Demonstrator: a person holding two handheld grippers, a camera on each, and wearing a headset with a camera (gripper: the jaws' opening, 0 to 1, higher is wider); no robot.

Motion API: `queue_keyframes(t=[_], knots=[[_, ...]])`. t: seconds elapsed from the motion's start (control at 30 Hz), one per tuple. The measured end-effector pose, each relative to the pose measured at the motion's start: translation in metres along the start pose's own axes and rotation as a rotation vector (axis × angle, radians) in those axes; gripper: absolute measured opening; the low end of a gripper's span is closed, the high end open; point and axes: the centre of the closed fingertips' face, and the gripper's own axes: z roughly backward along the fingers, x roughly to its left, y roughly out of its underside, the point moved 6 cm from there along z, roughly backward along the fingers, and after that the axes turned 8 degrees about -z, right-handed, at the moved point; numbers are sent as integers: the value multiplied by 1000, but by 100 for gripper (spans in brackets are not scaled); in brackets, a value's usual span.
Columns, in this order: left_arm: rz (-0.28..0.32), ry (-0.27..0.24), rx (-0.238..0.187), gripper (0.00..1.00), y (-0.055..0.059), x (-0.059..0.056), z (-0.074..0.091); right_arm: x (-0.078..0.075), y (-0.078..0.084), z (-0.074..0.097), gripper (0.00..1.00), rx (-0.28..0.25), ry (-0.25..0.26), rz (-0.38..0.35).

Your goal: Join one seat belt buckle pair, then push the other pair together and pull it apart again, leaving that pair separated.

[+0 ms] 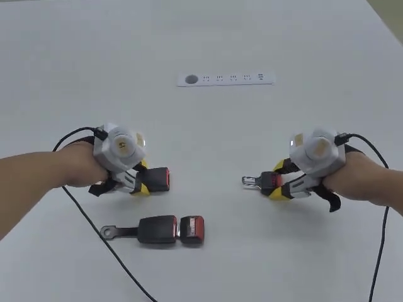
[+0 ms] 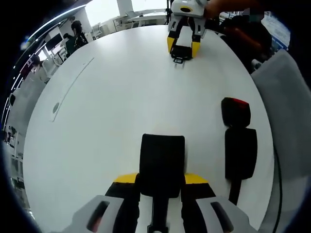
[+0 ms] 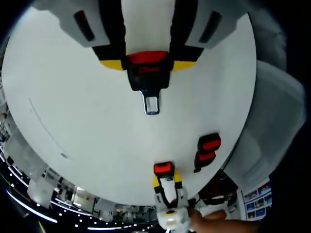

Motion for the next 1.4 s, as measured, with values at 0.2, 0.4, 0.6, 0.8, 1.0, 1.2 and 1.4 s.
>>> queue_keyframes(t=[0.2,0.4,0.6,0.8,1.0,1.2,1.4], knots=[[-28,9,15,32,-2,-2,-1,-2,0,-1,35,8,-7,7],[-38,9,18,32,-4,-4,-2,0,-6,-4,35,22,7,15],[-38,16,14,32,-4,-4,-2,3,-19,-14,35,-9,9,33],[-45,23,21,32,-3,-3,-4,12,-37,-27,35,-47,6,26],[-47,25,20,32,-5,-3,-4,19,-62,-43,35,-79,-7,27],[-59,33,40,32,-7,-3,-5,23,-85,-62,35,-93,-18,44],[-56,33,44,32,-5,-1,-6,23,-102,-74,35,-94,-20,63]])
